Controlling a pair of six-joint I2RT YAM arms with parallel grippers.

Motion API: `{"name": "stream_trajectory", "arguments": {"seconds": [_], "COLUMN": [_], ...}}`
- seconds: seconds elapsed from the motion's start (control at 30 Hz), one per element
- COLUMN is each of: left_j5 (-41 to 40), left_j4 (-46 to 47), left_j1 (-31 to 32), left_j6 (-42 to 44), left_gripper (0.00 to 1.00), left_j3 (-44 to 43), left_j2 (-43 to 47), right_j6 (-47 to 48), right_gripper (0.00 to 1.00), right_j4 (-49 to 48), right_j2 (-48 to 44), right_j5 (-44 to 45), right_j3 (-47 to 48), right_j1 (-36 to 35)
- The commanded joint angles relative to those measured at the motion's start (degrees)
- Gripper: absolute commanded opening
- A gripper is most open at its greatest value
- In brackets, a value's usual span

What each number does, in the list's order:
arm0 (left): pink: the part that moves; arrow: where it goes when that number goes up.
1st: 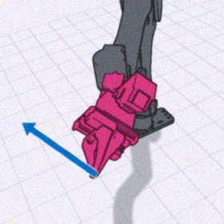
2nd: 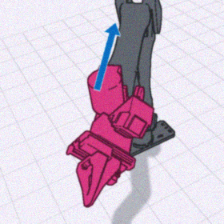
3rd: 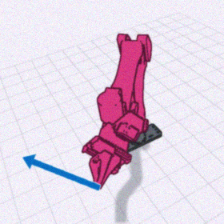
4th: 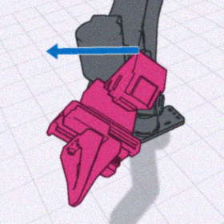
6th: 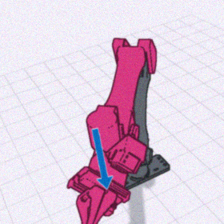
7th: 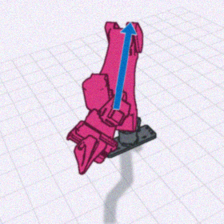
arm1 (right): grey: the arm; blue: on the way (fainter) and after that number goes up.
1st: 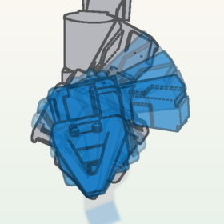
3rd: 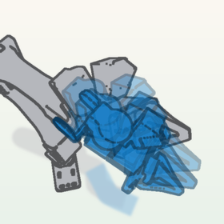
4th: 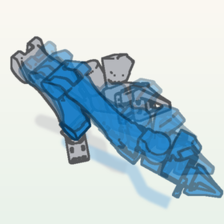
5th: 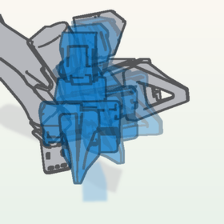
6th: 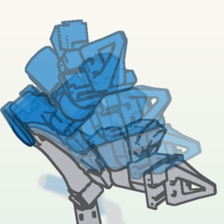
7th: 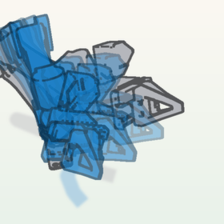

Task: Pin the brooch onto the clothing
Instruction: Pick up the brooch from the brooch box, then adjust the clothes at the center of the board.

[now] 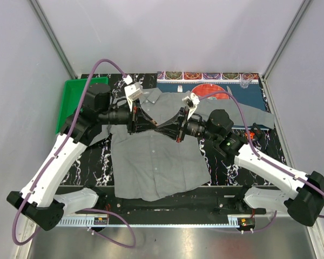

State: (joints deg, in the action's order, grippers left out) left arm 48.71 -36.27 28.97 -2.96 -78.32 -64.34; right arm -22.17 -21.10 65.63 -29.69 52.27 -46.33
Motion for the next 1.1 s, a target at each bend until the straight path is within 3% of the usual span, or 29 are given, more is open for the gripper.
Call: {"name": "stream_trajectory", "arguments": {"seconds": [0.0, 0.07, 0.13, 0.23, 0.33, 0.4, 0.57, 0.73, 1.07], "left_j5": [0.8, 1.6, 3.3, 4.0, 4.1, 3.4, 3.5, 3.9, 5.2], "left_j4": [3.7, 5.0, 6.4, 6.9, 7.3, 7.4, 8.1, 7.9, 8.8], "left_j1": [-1.9, -3.8, -5.8, -7.0, -8.0, -8.8, -15.7, -22.5, -31.7], "left_j6": [-1.7, -3.1, -4.8, -5.5, -5.8, -5.9, -7.7, -9.8, -12.2], "left_gripper": [0.0, 0.0, 0.0, 0.0, 0.0, 0.0, 0.0, 0.0, 0.0], "left_j3": [-1.0, -0.5, 0.4, 0.7, 1.0, 1.2, 2.0, 3.4, 7.7], "left_j2": [0.6, 1.1, 1.2, 1.1, 1.3, 1.2, 0.5, -0.9, -1.5], "right_j6": [1.8, 2.9, 4.1, 5.8, 9.0, 12.3, 33.5, 51.5, 62.7], "right_gripper": [0.09, 0.15, 0.32, 0.41, 0.65, 0.74, 0.79, 0.78, 0.71], "right_j4": [-0.8, 0.5, 2.4, 5.4, 10.4, 14.3, 35.5, 56.0, 65.9], "right_j2": [-2.9, -3.9, -5.1, -7.0, -9.0, -9.7, -8.3, 2.7, 23.7], "right_j5": [-1.4, -0.6, 0.2, 1.5, 4.5, 6.4, 5.3, 4.4, 5.4], "right_j3": [1.3, 0.9, 0.6, 0.5, 0.8, 1.9, 6.0, 12.8, 23.3], "right_j1": [-0.1, -0.2, -0.2, -0.2, -0.2, -0.2, 0.8, 0.8, -3.8]}}
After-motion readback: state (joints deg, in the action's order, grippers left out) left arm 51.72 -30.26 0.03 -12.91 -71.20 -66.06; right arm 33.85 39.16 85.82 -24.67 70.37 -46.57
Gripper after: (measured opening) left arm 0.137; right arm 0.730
